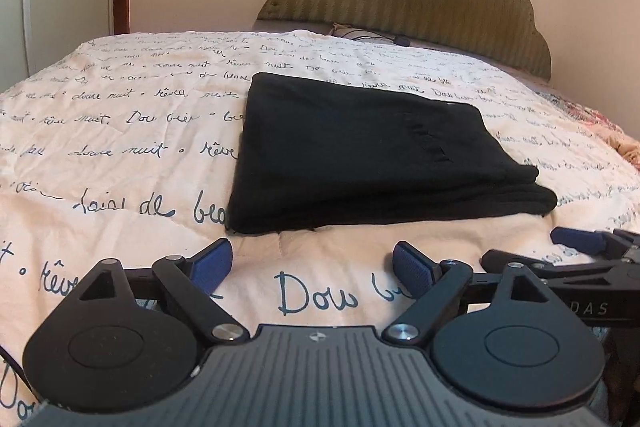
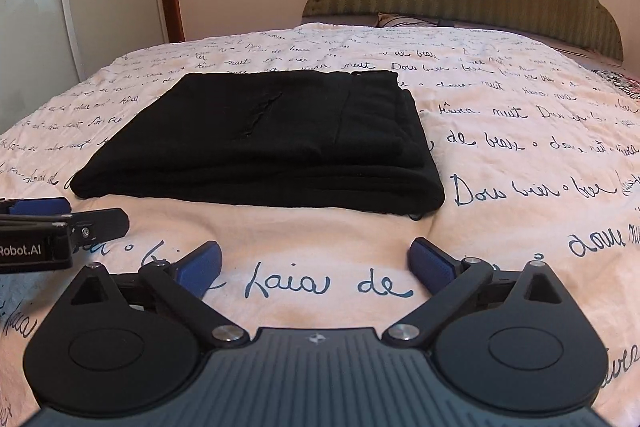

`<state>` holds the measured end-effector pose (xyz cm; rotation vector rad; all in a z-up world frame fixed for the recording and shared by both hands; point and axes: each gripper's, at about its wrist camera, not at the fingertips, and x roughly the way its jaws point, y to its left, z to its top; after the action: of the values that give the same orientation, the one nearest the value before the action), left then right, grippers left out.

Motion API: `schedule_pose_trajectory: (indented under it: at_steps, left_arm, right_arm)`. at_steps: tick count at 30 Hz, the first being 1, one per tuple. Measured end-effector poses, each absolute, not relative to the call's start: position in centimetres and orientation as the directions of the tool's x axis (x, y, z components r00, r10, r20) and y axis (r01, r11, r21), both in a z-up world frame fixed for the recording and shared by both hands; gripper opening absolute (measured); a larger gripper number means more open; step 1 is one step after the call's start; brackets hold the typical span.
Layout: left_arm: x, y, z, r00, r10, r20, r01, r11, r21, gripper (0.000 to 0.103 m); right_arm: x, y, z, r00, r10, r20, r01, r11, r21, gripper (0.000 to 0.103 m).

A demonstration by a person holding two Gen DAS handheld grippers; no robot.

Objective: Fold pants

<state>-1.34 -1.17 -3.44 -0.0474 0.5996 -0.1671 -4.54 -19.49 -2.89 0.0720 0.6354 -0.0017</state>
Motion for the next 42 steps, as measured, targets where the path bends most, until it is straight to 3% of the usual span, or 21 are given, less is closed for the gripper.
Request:
schedule_pose_trajectory:
  at_steps: [15,19,33,42]
  left_arm:
    - [-1.1,-1.1,-3.6,0.805,-0.162,-0.571,0.13,0.987,-0.097,0.096]
    - [-0.7,-1.5,-3.7,0.794,-0.16,-0.587,0.143,0.987,-0.075,0.103]
    - [-1.4,-0.7,-3.6,0.805,-0.17,-0.569,0.126,0.985,-0.116,0.102]
    - [-1.7,-0.8,-3.5,0.806,-0.125,-0.578,0.106,0.992,-0.068,0.103]
  right_arm:
    - [-4.7,-19.2,-3.0,0.808,0.009,-0.589,0.03,0.998,0.057,0.102]
    - [-4.4,-19.3,-3.1,0.804,0.017,-0.595,0.026,0.998,0.064,0.103]
    - [-4.6,-19.1,-3.1,0.808,0.005,-0.589,0.034,0.998,0.055,0.103]
    - [-4.6,-19.1,-3.1,0.808,0.005,-0.589,0.035,0.998,0.057,0.103]
